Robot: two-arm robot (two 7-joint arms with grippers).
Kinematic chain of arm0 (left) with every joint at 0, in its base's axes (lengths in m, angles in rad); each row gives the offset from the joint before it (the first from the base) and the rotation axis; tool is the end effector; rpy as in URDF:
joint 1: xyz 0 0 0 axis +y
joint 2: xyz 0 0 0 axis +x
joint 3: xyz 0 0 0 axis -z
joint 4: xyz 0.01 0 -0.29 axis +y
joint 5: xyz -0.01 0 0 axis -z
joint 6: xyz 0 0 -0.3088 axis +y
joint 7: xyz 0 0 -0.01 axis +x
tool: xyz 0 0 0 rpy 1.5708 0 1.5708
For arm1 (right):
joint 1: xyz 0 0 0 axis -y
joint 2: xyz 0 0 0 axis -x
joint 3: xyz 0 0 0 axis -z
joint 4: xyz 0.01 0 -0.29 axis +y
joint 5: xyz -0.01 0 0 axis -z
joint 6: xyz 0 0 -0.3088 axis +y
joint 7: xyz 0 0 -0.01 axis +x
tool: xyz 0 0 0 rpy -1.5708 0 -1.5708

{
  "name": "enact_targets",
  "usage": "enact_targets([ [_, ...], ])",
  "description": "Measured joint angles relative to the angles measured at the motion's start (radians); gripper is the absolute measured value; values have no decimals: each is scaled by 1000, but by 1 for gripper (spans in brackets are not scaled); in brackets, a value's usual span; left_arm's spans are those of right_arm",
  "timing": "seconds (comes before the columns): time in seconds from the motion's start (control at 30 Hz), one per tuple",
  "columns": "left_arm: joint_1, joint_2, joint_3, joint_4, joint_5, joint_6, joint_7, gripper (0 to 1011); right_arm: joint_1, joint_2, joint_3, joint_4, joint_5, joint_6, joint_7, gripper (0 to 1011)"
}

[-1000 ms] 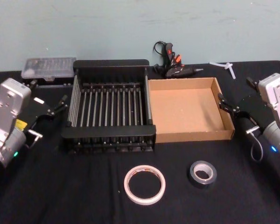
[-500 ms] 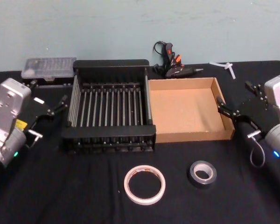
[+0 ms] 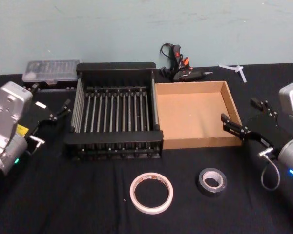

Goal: Pick up the white tape and place it into the black box , Pick up the silver tape and place it into the brown box.

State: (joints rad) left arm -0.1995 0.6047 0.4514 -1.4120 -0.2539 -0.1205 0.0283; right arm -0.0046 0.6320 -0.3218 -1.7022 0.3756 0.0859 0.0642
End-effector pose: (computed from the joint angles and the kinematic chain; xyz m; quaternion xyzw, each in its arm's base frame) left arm 0.3581 0.0827 -0.3023 0.1415 -0.1325 0.5799 0.7913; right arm 0.3093 -0.0692 -0.2717 -0.1335 -0.0365 -0.5464 0.8260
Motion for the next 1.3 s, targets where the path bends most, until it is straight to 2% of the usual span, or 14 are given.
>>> enact_targets([
  [0.1, 0, 0, 0, 0, 0, 0, 0, 1001, -15, 5, 6, -24, 8, 29, 9, 1002],
  [0.4, 0, 0, 0, 0, 0, 0, 0, 1001, -71, 9, 35, -105, 54, 160, 43, 1002],
  [0.7, 0, 0, 0, 0, 0, 0, 0, 1001, -102, 11, 57, -153, 80, 269, 67, 1002],
  [1.03, 0, 0, 0, 0, 0, 0, 0, 1001, -125, 8, 67, -169, 92, 358, 99, 1002],
  [1.3, 0, 0, 0, 0, 0, 0, 0, 1001, -127, 15, 66, -173, 91, 409, 135, 1002],
])
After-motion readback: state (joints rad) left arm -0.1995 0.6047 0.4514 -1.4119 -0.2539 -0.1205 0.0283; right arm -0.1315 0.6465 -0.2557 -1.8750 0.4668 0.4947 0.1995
